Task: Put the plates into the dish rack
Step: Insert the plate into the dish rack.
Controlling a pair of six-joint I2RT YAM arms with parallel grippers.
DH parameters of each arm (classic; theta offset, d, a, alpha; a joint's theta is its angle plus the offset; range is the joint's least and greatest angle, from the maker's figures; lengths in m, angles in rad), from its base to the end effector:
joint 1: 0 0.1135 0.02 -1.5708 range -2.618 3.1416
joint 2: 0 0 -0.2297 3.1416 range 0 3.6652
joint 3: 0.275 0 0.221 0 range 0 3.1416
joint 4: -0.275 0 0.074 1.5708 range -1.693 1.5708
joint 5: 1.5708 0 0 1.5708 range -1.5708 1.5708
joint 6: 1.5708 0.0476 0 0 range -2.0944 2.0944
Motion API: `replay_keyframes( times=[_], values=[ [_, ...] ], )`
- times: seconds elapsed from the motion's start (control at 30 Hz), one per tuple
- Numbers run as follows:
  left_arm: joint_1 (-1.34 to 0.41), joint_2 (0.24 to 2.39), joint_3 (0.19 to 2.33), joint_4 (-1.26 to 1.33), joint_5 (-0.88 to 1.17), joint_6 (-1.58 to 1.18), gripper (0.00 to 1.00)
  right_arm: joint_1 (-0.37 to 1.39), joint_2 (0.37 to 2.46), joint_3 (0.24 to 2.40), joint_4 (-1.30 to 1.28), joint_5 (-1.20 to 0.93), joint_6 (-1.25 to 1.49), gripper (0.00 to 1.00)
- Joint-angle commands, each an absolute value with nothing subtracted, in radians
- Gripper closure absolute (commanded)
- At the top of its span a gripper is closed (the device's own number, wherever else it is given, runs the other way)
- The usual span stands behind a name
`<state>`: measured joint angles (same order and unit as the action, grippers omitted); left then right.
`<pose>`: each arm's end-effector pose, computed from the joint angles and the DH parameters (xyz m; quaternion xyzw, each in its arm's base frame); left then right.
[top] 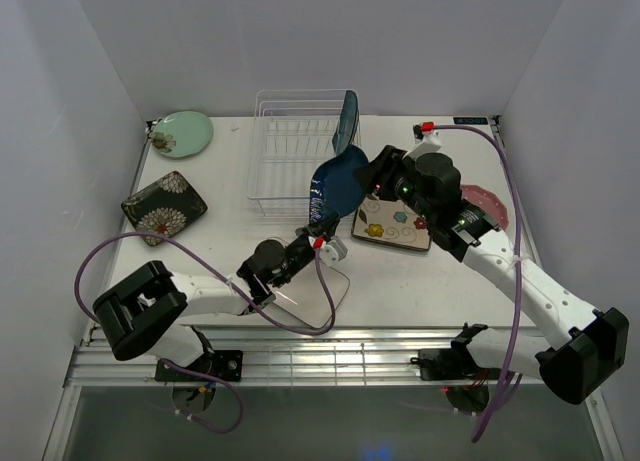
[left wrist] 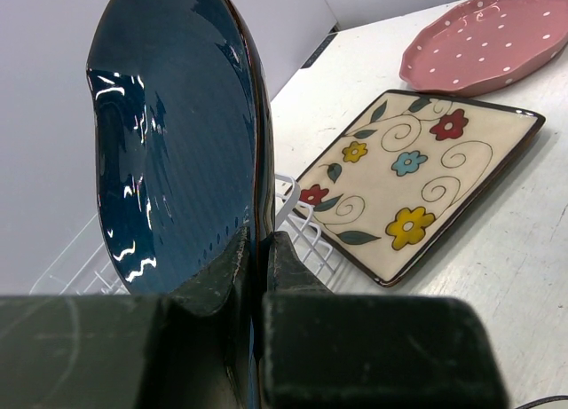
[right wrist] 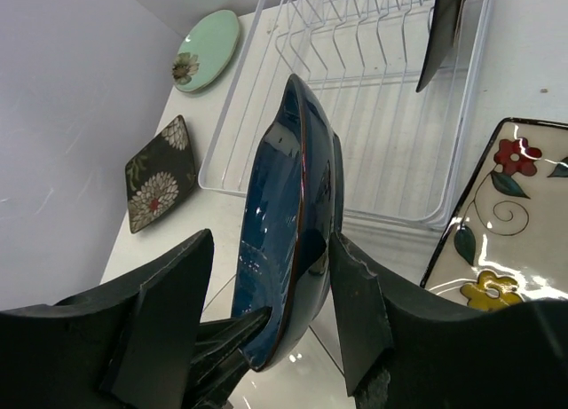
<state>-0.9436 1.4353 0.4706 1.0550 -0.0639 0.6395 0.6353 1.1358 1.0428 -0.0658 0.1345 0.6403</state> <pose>0.1671 -0.2253 0.2114 0.4630 0.4905 -0.0905 0.7327 0.2132 0.1493 0.3426 0.0455 0.7591 0.3444 0.5505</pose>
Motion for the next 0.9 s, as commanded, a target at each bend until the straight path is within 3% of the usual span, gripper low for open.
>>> replay_keyframes(
  times=[0.0,0.23,0.57,0.8,0.83,0.87],
  values=[
    [-0.954,1.405,0.523,1.207,-0.066,0.673,1.0,0.641,1.164,1.126,-0.112,0.17,0.588,0.39],
    [-0.957,1.385,0.5,1.23,-0.049,0.67,1.0,0.644,1.259,1.238,-0.204,0.242,0.543,0.4],
    [-0.962,1.387,0.497,1.22,-0.035,0.678,1.0,0.66,1.33,1.336,-0.304,0.298,0.486,0.61],
    [-0.963,1.399,0.499,1.218,-0.041,0.681,1.0,0.675,1.342,1.356,-0.337,0.324,0.459,0.63],
    [-0.963,1.399,0.5,1.218,-0.041,0.681,1.0,0.676,1.342,1.356,-0.339,0.331,0.453,0.67],
    [-0.963,1.401,0.499,1.218,-0.04,0.681,1.0,0.676,1.341,1.358,-0.342,0.336,0.451,0.76]
  ],
)
